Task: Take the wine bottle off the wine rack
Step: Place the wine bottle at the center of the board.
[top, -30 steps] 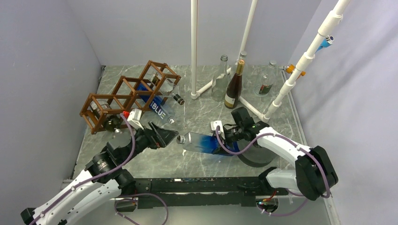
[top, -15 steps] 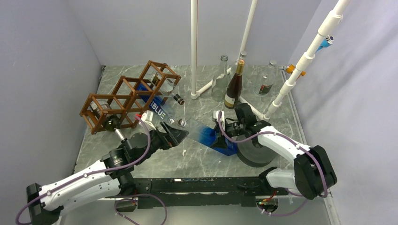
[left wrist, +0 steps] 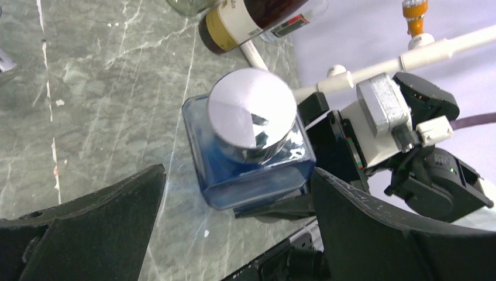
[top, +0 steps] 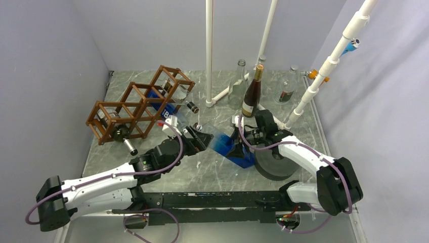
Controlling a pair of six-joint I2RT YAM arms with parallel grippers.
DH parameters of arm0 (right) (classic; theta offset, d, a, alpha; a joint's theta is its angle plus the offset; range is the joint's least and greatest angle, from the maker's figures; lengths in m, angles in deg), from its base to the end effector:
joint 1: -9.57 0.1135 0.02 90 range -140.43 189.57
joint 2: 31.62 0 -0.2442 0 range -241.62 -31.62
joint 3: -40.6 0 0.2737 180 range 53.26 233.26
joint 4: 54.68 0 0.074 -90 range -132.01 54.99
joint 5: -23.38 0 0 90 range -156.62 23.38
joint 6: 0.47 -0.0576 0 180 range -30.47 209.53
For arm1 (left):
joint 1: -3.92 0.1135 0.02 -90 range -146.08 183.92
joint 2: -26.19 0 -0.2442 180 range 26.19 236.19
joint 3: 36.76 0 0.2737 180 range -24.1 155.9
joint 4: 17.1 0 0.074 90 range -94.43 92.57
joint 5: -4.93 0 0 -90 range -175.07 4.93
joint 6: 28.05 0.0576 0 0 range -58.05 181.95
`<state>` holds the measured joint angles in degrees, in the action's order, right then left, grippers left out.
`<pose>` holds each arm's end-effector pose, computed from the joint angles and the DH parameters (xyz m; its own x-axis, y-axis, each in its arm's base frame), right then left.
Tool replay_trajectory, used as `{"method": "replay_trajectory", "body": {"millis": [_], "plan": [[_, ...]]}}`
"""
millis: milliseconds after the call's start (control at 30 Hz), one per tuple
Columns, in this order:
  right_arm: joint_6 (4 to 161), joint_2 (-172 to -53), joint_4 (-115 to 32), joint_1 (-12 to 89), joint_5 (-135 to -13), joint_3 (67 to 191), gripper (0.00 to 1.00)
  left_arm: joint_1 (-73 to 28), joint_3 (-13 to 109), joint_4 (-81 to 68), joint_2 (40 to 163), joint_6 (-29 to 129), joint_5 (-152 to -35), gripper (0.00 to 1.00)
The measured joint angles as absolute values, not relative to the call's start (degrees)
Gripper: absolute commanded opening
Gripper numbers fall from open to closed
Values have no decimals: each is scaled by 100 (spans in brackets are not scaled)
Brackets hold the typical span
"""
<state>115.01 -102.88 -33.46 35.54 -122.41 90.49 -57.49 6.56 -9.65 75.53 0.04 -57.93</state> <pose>0.2261 0.1631 0.1730 -0.2078 -0.3703 -0.9054 -0.9781 0.0881 0.1885 0.1450 -0.2112 0.2409 -0.5545 -0.6230 -0.5516 0.1696 0.5644 -0.8079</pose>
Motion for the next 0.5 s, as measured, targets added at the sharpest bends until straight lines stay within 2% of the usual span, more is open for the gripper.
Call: {"method": "replay_trajectory", "body": {"millis": [200, 500], "plan": [[11422, -10288, -3385, 3489, -12261, 9049, 0, -5775, 1088, -1146, 8128, -40, -5479, 96], [11341, -10288, -3503, 3449, -12252, 9047, 0, -5801, 2236, 108, 8893, -787, -5004, 91]]}}
